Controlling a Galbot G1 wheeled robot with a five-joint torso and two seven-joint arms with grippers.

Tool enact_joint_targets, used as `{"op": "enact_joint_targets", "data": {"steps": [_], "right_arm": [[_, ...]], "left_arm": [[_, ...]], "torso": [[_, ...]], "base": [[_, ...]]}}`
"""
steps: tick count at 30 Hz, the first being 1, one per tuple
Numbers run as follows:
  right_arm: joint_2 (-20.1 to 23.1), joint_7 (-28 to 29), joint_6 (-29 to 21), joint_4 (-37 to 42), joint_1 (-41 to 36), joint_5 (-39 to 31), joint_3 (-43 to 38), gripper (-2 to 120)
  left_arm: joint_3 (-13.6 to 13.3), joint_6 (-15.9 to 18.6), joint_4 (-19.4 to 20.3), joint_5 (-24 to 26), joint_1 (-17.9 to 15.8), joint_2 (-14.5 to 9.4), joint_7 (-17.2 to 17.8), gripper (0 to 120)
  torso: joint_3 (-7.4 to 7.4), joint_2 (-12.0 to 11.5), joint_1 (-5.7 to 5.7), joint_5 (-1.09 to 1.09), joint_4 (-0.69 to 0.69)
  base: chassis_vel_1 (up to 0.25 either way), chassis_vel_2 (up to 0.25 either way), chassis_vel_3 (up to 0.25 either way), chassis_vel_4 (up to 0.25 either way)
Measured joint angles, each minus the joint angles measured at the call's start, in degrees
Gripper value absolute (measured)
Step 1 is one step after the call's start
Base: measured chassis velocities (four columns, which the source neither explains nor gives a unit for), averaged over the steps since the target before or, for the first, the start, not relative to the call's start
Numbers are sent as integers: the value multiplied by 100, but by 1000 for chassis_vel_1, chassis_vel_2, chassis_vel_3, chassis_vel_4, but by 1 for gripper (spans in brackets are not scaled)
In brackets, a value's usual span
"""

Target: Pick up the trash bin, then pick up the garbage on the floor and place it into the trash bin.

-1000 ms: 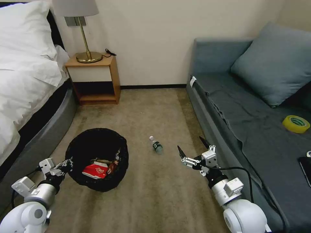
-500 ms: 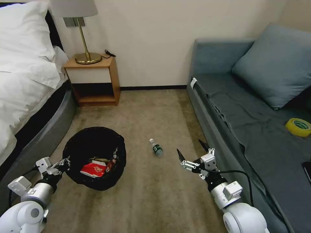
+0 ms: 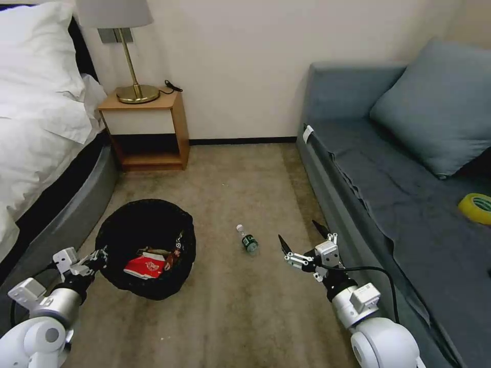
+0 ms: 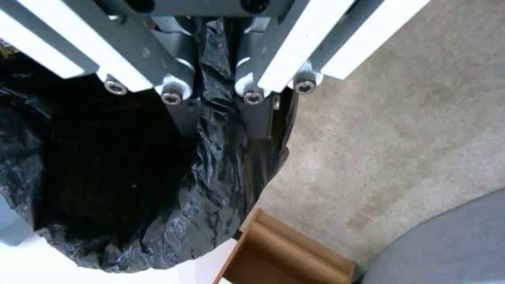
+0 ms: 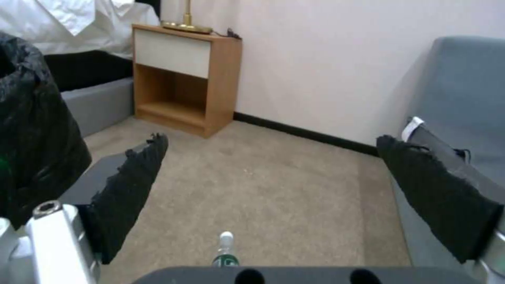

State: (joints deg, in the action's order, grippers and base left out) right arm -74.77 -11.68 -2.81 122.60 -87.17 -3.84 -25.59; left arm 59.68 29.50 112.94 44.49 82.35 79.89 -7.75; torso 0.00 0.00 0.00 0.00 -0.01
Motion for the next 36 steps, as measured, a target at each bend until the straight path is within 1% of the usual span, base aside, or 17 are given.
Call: {"op": "enact_joint_targets", "data": {"steps": [15, 26, 28, 31, 33, 35, 36], "right_arm": [[99, 66, -143, -274, 353, -139, 184, 100], [295, 209, -231, -783, 866, -358, 686, 100], [419, 309, -294, -1001, 1148, -486, 937, 100], [522, 375, -314, -1157, 1366, -562, 1119, 100], [753, 506, -305, -1461, 1783, -773, 1479, 100], [838, 551, -304, -1543, 1927, -847, 1604, 100], [1002, 636, -309, -1705, 2206, -1005, 1837, 100]], "left_arm": [[-7, 0, -101, -9, -96, 14, 11, 4], [-8, 1, -190, -32, -152, -5, 17, 4], [26, 2, -211, -29, -156, -25, 17, 4], [54, 1, -233, -26, -161, -40, 16, 4], [124, -9, -266, -26, -165, -66, 4, 4], [144, -12, -272, -26, -165, -75, -1, 4], [176, -28, -284, -26, -162, -93, -16, 4]], "torso": [[0, 0, 0, 0, 1], [0, 0, 0, 0, 0], [0, 0, 1, 0, 0], [0, 0, 0, 0, 0], [1, -1, 0, 0, 1], [0, -1, 0, 0, 0], [0, 0, 0, 0, 1]], "base": [[-94, 97, 92, -96], [-86, 76, 79, -76], [-77, 98, 60, -82], [-58, 76, 56, -60], [0, 0, 0, 0], [0, 0, 0, 0], [0, 0, 0, 0]]}}
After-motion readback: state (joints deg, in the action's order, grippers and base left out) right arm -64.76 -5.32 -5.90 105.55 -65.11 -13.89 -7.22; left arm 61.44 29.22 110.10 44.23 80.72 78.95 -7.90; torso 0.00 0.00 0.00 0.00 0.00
